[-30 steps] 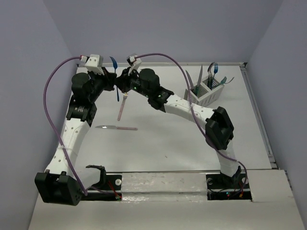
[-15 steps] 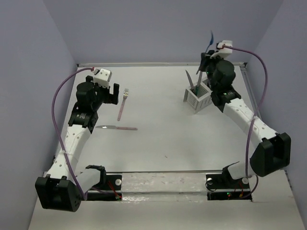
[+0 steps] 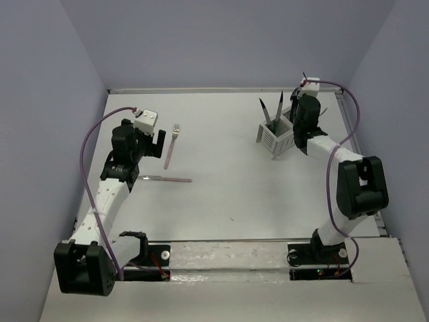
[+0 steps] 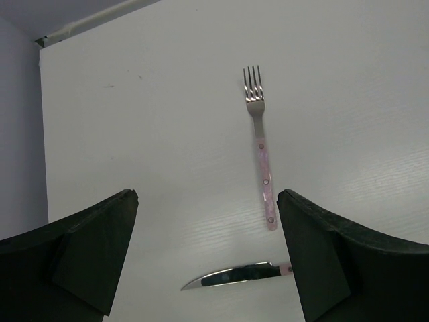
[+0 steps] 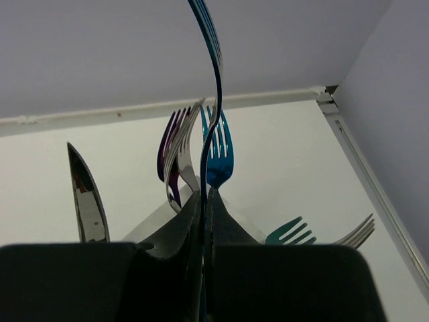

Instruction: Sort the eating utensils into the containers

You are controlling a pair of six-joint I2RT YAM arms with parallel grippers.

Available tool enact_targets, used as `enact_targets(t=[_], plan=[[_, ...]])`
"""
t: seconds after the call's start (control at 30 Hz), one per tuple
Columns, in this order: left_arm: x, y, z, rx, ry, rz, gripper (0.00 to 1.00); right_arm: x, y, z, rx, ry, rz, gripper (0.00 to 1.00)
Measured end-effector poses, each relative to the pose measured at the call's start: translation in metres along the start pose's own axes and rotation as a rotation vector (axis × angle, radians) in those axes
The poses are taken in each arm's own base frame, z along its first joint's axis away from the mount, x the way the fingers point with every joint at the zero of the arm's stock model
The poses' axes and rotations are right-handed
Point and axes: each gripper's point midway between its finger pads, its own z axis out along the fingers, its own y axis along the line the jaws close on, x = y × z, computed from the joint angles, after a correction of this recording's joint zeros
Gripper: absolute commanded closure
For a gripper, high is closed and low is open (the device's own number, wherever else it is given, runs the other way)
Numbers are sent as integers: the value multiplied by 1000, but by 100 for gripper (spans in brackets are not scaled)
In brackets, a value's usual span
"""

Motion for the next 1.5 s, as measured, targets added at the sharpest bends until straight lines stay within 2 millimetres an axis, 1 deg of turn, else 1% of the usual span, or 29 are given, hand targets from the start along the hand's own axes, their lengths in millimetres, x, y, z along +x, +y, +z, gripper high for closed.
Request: enact_targets(t=[0.03,0.1,0.17,0.4,0.43,0.5,0.53,0.6,0.63,0.7,0.73,0.8,0.9,1.0,1.03,1.07,1.13,1.17,1.2,1.23,1.33,1.37,1.4,1.43,1.47,1.5], plan=[[-1,0,0,-1,-3,1,1,9,-1,3,5,16,-13,100],[0,1,1,-3,-4,2,1,19,-1,7,9,31,-29,100],[2,0,1,-2,-1,4,1,23,-1,10,14,33,-41,100],[7,0,3,1,10,9,1,22,0,15,16,8,-50,100],[7,0,3,1,11,9,1,22,0,15,16,6,-49,97],[8,0,3,1,13,11,1,23,0,16,16,5,-48,73],[9,0,3,0,15,11,1,24,0,16,16,7,-50,54],[10,0,4,0,18,12,1,24,-1,16,20,9,-46,40],[11,1,5,-1,21,14,1,24,-1,16,21,9,-51,34],[12,1,5,-4,24,16,1,26,-4,13,33,11,-47,31],[12,1,6,-4,24,17,1,28,-6,10,36,16,-46,29],[13,1,7,-2,29,21,1,26,-11,-1,37,18,-39,29],[20,-1,12,10,57,25,2,5,-17,-15,39,-16,-9,29],[25,-4,20,40,99,32,11,-38,-24,-33,36,-93,55,29],[25,-5,21,49,109,34,12,-49,-26,-39,32,-114,78,29],[25,-6,25,61,125,36,12,-65,-29,-48,23,-143,107,29],[16,-9,38,93,150,53,12,-86,-30,-62,-3,-176,154,31],[15,-13,44,110,163,59,13,-99,-31,-72,-24,-197,185,31],[14,-15,46,123,171,63,15,-103,-30,-75,-37,-200,198,32],[12,-21,55,156,193,72,16,-115,-28,-86,-72,-212,226,33],[17,-38,79,228,255,81,24,-124,-19,-101,-151,-195,274,35],[24,-46,94,261,300,84,26,-123,-14,-104,-184,-179,288,36],[28,-49,99,271,316,84,27,-121,-9,-107,-212,-162,299,36],[40,-56,114,293,360,85,27,-117,-4,-110,-239,-139,307,36],[46,-59,120,303,384,87,27,-113,0,-111,-258,-120,313,36],[61,-64,128,317,428,85,28,-107,4,-112,-278,-96,319,36]])
